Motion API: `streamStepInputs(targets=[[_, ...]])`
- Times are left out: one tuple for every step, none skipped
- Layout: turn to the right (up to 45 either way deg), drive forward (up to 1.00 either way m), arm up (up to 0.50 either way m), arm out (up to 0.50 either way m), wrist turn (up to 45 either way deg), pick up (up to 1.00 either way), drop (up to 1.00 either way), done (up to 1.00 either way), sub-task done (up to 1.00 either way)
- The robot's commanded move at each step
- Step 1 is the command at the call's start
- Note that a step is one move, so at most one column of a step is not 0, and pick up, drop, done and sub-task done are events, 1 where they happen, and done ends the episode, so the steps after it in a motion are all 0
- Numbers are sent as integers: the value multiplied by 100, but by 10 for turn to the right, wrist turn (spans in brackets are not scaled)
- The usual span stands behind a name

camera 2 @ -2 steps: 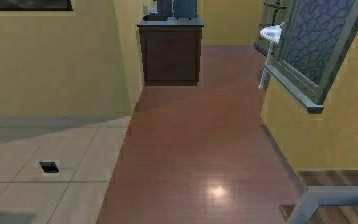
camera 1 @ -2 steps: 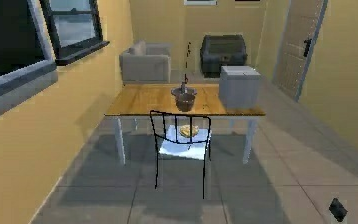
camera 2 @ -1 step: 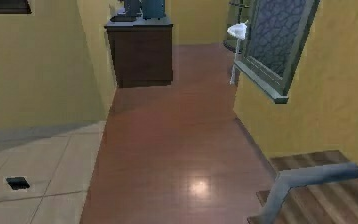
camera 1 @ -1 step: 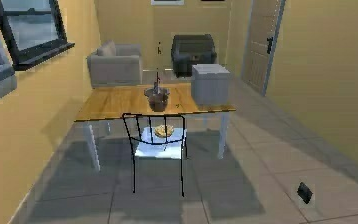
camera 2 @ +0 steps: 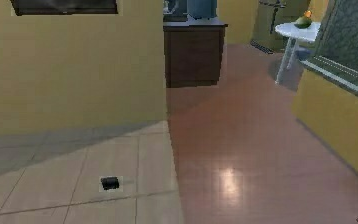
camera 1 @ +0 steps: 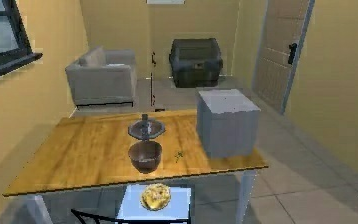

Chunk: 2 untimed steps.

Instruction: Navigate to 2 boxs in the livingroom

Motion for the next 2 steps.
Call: streamStepInputs(targets=[[90,0,0,0,0,0,0,0,0],[0,0,0,0,0,0,0,0,100]])
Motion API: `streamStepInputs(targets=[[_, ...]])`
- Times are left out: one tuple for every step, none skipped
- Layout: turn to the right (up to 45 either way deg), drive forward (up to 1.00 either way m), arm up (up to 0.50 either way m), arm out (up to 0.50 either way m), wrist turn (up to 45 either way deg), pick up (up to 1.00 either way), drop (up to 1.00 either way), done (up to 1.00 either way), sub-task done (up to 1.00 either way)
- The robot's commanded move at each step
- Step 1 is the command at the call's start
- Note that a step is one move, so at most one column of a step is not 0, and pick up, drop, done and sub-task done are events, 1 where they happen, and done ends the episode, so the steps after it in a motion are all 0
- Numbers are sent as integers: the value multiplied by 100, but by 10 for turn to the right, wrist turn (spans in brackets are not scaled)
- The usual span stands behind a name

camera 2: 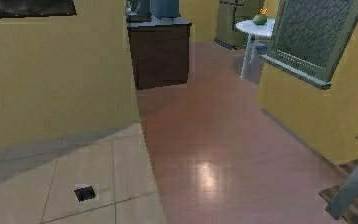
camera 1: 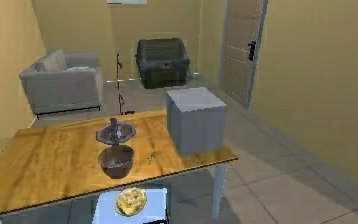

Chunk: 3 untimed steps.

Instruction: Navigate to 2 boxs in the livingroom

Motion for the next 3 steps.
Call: streamStepInputs(targets=[[450,0,0,0,0,0,0,0,0],[450,0,0,0,0,0,0,0,0],[30,0,0,0,0,0,0,0,0]])
